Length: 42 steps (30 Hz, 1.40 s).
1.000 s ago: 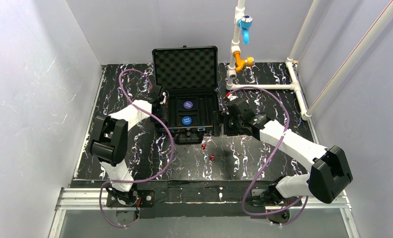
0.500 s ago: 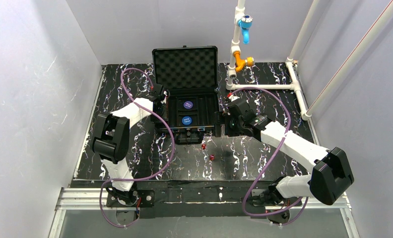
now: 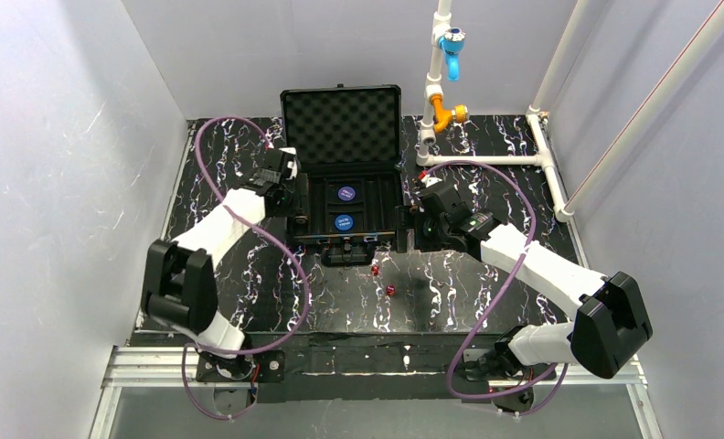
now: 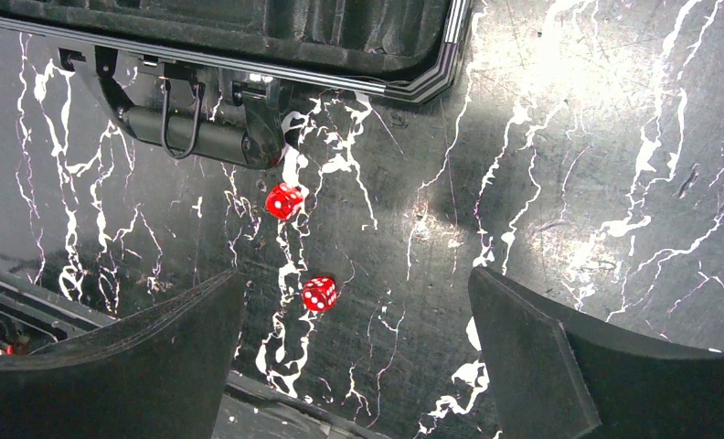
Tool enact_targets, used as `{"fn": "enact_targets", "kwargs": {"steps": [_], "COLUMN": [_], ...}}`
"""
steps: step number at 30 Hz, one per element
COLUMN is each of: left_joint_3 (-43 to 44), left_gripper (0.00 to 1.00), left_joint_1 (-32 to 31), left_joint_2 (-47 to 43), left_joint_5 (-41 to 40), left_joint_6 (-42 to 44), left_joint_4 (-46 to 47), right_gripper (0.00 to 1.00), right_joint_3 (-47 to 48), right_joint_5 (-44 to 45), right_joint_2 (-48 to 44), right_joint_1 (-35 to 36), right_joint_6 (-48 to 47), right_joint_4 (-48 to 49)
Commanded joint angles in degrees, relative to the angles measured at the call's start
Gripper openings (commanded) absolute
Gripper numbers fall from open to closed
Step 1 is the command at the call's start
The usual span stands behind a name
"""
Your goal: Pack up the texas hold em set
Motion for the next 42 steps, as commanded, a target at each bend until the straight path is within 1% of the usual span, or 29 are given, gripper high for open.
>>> {"fn": "enact_targets", "kwargs": {"steps": [1,7,11,12,14,19,23,24,27,28,31,35,39,42], "left_joint_3": [-1.5,-3.1,-4.9,-5.4,-6.7,-8.1,-11.1,-11.7,-12.2,-12.2,-12.4,-12.8,-11.7,-10.8], "left_gripper": [0.60,0.72,0.83,0.91,0.98,0.98,0.98,0.98,0.98,0.98,0.98,0.98,0.98,0.98], "left_joint_1": [0.4,0.3,0.3,0.3,0.3,0.3,0.3,0.3,0.3,0.3,0.3,0.3,0.3,0.3], "left_joint_2": [-10.1,-18.5,-24.0,-25.6,-28.2,-33.2,-39.5,-41.5,-44.5,-45.3,-47.5,-50.6,-53.1,-55.2], "left_joint_5": [-1.1,-0.7,-0.7,-0.8,-1.4,-3.0,-5.3,-6.0,-7.8,-8.6,-12.1,-15.6,-17.2,-15.7], "left_joint_6": [0.9,2.1,2.8,2.9,2.5,-0.1,-1.3,-1.7,-3.4,-4.1,-6.5,-9.5,-13.9,-12.9], "left_joint_4": [-1.6,-3.5,-5.2,-5.6,-6.4,-11.7,-14.6,-15.4,-18.9,-20.3,-23.4,-25.0,-26.0,-25.7], "right_gripper": [1.00,1.00,1.00,1.00,1.00,1.00,1.00,1.00,1.00,0.96,0.95,0.95,0.94,0.94], "right_joint_3": [0.8,1.4,2.2,2.4,2.5,2.4,2.4,2.5,3.1,3.4,4.1,5.0,6.9,8.4], "right_joint_5": [0.4,-0.1,-0.4,-0.5,-0.6,-2.4,-4.0,-5.6,-6.5,-6.8,-7.4,-7.3,-6.9,-6.3], "right_joint_2": [-1.2,-0.9,-0.1,0.1,0.6,2.2,3.7,4.3,6.0,6.7,8.7,10.7,13.1,14.7], "right_joint_1": [-0.3,-0.2,-0.2,-0.2,-0.2,-0.2,-0.1,0.1,0.8,1.0,2.1,3.6,5.0,6.0], "right_joint_6": [-0.6,-0.5,-0.8,-0.8,-0.9,-0.7,-0.7,-0.7,-0.7,-0.6,-0.1,0.5,0.8,0.8], "right_joint_4": [0.1,0.0,-0.4,-0.5,-0.4,0.1,0.9,1.0,1.3,1.4,1.9,3.0,3.1,2.7]}}
